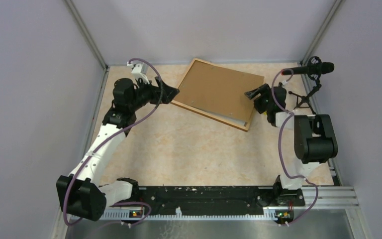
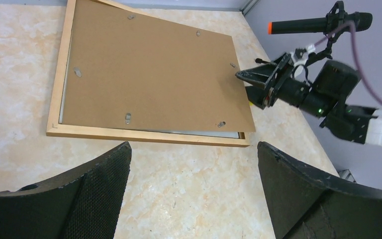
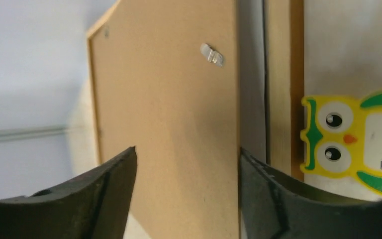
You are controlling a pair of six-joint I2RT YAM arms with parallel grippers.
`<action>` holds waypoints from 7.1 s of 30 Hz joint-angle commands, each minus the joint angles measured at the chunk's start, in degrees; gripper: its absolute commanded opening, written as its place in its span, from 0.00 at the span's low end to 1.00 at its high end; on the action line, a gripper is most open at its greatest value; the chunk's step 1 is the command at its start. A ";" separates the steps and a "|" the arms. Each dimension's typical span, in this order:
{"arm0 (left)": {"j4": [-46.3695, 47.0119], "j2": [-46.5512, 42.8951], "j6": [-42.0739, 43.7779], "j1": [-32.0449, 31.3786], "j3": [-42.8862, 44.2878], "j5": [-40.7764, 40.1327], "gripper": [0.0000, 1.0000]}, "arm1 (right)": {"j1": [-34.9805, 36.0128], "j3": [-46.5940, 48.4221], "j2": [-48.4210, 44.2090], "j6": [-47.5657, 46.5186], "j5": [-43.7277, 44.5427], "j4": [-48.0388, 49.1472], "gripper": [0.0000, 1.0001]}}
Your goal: Put the photo into the frame
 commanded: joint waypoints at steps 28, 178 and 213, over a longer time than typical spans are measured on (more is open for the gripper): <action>3.15 0.63 -1.09 0.69 -0.60 1.55 0.99 | 25.83 38.28 10.02 -49.86 19.90 -61.89 0.78; -4.29 35.46 -9.97 3.50 2.34 10.01 0.98 | 4.25 18.86 -15.45 -38.73 14.74 -62.24 0.81; -25.29 8.07 -14.95 -0.86 -23.31 -9.28 0.87 | 17.88 11.82 -6.89 -38.91 14.29 -53.34 0.81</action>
